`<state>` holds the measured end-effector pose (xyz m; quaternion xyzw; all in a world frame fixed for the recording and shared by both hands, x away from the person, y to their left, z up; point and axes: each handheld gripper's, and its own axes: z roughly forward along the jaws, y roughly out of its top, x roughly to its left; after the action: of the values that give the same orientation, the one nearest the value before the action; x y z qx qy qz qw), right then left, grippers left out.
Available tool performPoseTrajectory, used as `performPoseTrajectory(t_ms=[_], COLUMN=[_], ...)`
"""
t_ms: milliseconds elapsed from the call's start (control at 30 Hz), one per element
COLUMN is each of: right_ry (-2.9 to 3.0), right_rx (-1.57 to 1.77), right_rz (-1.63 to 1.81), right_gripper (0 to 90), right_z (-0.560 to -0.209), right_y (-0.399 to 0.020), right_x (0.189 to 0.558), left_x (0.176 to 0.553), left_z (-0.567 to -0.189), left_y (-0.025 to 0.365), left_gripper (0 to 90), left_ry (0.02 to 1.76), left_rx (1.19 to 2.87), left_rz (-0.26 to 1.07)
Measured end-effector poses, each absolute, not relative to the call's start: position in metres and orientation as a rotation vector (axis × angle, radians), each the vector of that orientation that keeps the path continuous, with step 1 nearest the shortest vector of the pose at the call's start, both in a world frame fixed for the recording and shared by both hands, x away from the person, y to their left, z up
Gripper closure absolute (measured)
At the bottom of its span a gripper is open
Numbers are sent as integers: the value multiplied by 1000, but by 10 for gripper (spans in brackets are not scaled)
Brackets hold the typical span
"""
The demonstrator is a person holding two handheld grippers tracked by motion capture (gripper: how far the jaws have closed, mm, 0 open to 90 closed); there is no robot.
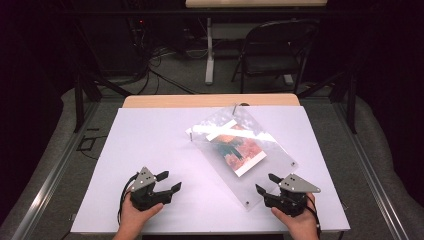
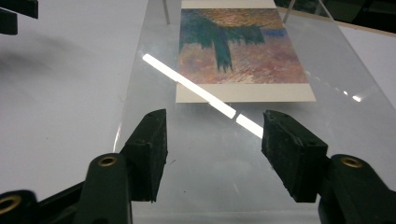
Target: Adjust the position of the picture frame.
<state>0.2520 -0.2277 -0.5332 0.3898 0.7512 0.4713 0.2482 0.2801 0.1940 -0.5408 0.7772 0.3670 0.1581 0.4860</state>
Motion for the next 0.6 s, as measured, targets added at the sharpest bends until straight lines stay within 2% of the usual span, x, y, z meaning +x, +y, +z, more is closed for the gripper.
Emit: performPoseTrajectory(t_ms=[367,600], right_ry=[1988,1998], right_rx=[1083,1069], right_rz=[1335,1331], right_gripper=[373,406], right_z=[-532,-532], right_y=[-236,-232], right_x=[253,253], left_x=[281,284], left_z=[-542,-542], left_y=[197,201], left_gripper=[349,407], left_ry=[909,927], left_rx=[1864,1823], left_rz=[381,364])
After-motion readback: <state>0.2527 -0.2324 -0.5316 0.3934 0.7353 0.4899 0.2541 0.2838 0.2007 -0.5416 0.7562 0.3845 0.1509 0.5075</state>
